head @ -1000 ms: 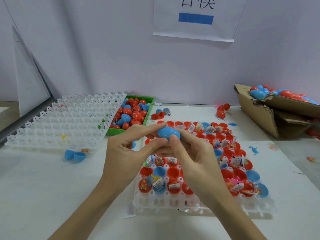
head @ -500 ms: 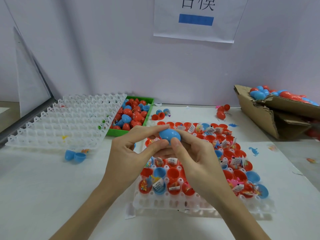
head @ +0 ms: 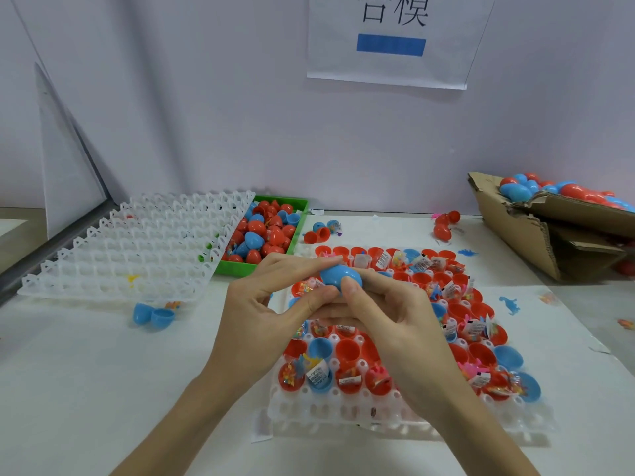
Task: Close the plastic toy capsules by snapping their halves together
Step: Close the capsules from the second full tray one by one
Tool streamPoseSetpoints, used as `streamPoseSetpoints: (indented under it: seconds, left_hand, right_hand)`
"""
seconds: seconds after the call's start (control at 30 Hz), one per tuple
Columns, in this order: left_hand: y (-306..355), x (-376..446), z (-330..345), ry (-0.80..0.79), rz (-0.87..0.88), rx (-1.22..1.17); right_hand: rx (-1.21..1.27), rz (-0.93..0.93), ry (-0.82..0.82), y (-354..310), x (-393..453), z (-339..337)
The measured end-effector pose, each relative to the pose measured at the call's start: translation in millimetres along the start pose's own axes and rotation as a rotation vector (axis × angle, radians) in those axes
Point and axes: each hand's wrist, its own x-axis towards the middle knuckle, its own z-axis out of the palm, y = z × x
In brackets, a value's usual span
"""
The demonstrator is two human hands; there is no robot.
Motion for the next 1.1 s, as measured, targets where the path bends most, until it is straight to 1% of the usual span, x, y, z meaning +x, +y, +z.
streamPoseSetpoints:
  seconds: [0.13, 0.27, 0.37, 0.43, 0.5, 0.6, 0.67, 0.8, 0.93, 1.1]
  left_hand:
    - [4.7, -1.6, 1.6, -0.001, 0.035, 0.052]
    - [7.4, -5.6, 9.0, -0.058, 0.102, 0.148]
    - [7.5, -9.2, 13.7, 0.036, 0.17, 0.264]
    - [6.2, -11.2, 14.5, 0.09, 0.183, 0.336]
    - [5.2, -12.1, 14.2, 0.102, 0.193, 0.386]
    - [5.0, -11.5, 12.6, 0.101, 0.218, 0.42]
    - [5.0, -11.1, 11.3, 0.097, 0.238, 0.422]
    - [5.2, -12.4, 13.0, 0.074, 0.271, 0.388]
    - [3.0, -10.6, 13.1, 0.039, 0.237, 0.364]
    - [-1.3, -8.0, 9.6, 0.017, 0.2, 0.375]
  right_hand:
    - [-0.028, -0.042, 0.036, -1.3, 0.0, 1.3]
    - [0.036, -0.024, 0.03, -0.7, -0.5, 2.5]
    - [0.07, 0.028, 0.025, 3.4, -1.3, 5.7]
    - [0.141, 0.068, 0.035, 7.1, -1.6, 8.8]
    - [0.213, 0.11, 0.03, 8.5, -1.1, 9.1]
    - [0.316, 0.17, -0.02, 6.0, 0.4, 5.8]
    - [0.336, 0.196, -0.046, 4.6, 1.0, 2.0]
    - [0.309, 0.215, -0.053, 3.5, 1.5, -3.6]
    - [0.167, 0.113, 0.043, 5.1, 1.4, 0.5]
    - [0.011, 0.06, 0.014, 5.3, 0.1, 4.1]
